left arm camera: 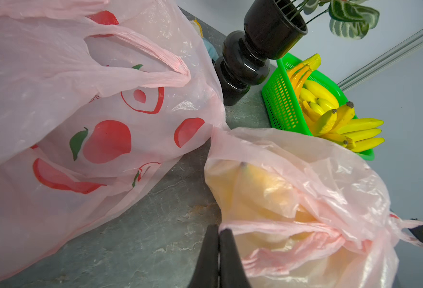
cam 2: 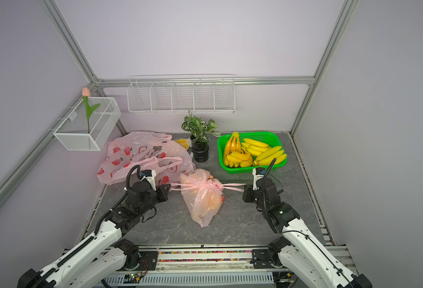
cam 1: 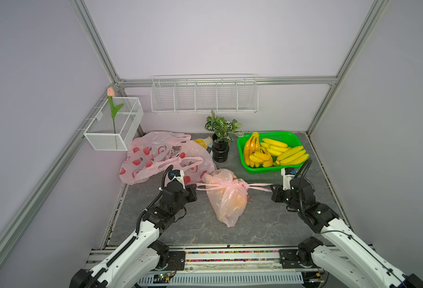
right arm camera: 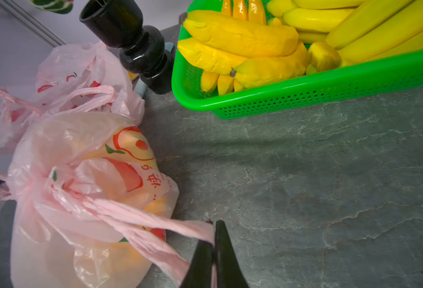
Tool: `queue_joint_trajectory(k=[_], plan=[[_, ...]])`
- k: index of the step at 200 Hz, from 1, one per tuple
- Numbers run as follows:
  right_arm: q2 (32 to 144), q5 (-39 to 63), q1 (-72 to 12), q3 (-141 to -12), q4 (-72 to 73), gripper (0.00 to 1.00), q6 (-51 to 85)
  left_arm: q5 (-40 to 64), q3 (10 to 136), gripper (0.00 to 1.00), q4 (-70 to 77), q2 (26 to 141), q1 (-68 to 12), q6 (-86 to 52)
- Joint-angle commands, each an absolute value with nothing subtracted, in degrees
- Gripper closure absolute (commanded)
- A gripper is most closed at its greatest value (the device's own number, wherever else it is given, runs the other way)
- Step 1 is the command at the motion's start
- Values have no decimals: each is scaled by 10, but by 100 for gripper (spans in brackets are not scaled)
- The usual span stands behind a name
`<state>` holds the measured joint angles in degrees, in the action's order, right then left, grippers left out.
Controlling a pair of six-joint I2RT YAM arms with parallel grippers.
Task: Place the banana into a plastic bag & tie a knot
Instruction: Tie the plastic bag at the center of the board.
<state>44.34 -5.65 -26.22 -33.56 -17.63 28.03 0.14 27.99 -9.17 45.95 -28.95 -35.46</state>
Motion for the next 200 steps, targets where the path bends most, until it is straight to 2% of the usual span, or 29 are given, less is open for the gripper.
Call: queue_joint_trajectory(k=[1, 18, 58, 80, 97, 116, 154, 177, 200], plan=[[414, -183, -226, -370, -228, 93, 295, -122, 321, 100, -167, 393, -251, -374], [415, -167, -214, -368, -230, 93, 299, -142, 299, 100, -148, 371, -246, -394], [441, -55, -147, -317, -196, 93, 336, -87, 261, 100, -116, 473, -245, -408], [431, -43, -137, -313, -192, 93, 330, -82, 251, 100, -98, 486, -245, -407], [436, 4, -137, -329, -181, 93, 308, -82, 268, 100, -102, 482, -245, -393], [448, 39, -150, -349, -177, 93, 290, -86, 307, 100, -119, 480, -245, -371], [486, -5, -245, -375, -192, 93, 280, -146, 412, 100, -241, 509, -243, -336], [514, -21, -293, -357, -160, 93, 290, -167, 484, 67, -342, 509, -245, -305], [531, -24, -316, -342, -132, 93, 293, -184, 535, 54, -398, 501, -280, -289]])
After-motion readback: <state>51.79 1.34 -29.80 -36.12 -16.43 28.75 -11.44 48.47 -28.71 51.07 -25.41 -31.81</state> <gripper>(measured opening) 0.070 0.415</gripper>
